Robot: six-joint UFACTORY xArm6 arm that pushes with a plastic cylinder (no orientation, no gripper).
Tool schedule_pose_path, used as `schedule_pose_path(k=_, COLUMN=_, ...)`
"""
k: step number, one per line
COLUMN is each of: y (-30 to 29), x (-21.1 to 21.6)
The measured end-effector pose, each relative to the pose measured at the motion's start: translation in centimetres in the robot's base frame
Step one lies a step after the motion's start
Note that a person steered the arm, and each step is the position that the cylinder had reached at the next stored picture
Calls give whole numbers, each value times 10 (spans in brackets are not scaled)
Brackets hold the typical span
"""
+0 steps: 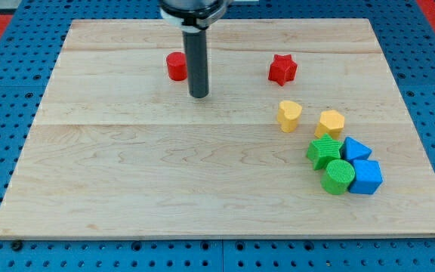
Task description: Slide the red circle towards the centre left
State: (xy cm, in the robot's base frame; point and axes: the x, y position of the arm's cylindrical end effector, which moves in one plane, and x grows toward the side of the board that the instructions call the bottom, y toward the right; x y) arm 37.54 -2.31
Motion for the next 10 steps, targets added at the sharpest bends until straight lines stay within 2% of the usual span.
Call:
schedule_pose_path(k=3, y=-2, x=-74)
schedule_pose_path(k=5, y=-36, x=-55)
schedule_pose_path(k=7, y=-102, x=-53)
schedule_pose_path(k=10, y=-170, x=-47)
